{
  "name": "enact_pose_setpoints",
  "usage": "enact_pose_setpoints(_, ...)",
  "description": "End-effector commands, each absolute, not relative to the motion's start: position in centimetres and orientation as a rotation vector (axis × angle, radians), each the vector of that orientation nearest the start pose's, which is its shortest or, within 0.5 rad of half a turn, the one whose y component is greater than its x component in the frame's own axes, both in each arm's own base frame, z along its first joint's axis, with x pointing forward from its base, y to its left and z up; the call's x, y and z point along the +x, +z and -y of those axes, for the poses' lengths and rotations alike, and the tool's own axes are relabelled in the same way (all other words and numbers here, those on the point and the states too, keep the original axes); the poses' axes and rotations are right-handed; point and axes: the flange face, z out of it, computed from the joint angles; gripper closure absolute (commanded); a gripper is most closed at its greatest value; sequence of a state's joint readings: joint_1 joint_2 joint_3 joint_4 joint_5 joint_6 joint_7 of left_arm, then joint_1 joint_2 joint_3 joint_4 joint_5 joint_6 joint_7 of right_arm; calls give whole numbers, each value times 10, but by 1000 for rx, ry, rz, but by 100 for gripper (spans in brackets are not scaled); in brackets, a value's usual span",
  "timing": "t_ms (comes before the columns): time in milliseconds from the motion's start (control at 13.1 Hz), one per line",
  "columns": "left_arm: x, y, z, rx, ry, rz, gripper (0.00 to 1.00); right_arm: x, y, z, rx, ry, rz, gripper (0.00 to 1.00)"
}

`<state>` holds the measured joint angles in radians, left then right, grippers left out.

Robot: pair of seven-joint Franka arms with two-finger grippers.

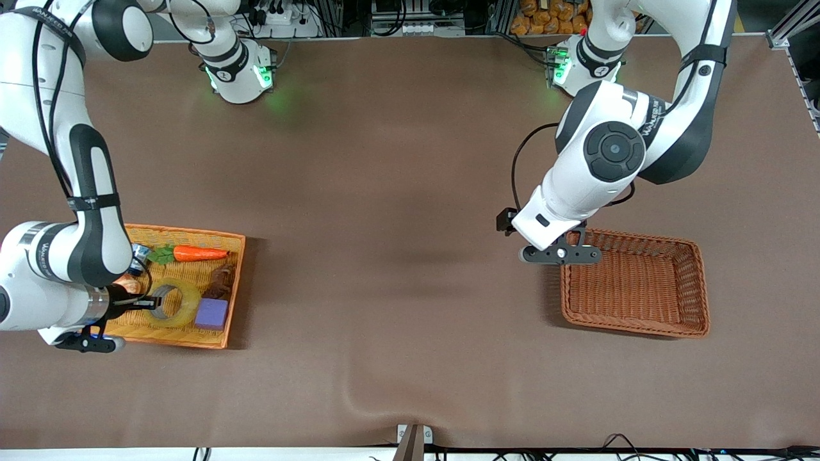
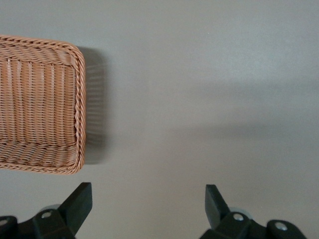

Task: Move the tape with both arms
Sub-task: 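Close the right gripper on the tape roll while the left gripper moves inward, then carry the tape roll with the right gripper to the table middle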

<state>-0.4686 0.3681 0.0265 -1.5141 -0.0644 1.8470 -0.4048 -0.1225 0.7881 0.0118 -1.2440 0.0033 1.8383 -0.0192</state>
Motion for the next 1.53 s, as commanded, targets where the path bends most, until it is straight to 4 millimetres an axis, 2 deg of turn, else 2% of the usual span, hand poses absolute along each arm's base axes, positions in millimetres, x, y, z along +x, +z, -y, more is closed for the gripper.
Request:
enact_pose_setpoints(0,604,472,271,-3192,32,21,0,722,295,80,-3109,352,-170,100)
enact_pose_setpoints(230,604,476,267,-3195,23,26,0,720,310,68,-3115,431,-137,100)
enact_pose_setpoints(383,603,466,269,-3186,49,25,0,719,328,79,-3151,480,-123,100)
enact_pose_setpoints(613,604,464,269,-3186,52,25,0,718,345,68,-3154,489,-115,100)
enact_pose_setpoints(766,606,460,268,-3183,58,30,0,719,348,36,-3164,505,-80,100)
enact_pose_setpoints(919,605,458,268,-3182,62,30,0,721,350,0,-3180,482,-168,100)
enact_pose_setpoints(995,606,453,268,-3178,75,33,0,722,349,-23,-3186,467,-174,100)
enact_pose_setpoints(1149,612,450,256,-3176,82,62,0,723,350,-71,-3187,416,-246,100)
enact_pose_setpoints(1455,615,449,250,-3175,83,79,0,718,339,-172,-3057,325,-543,100)
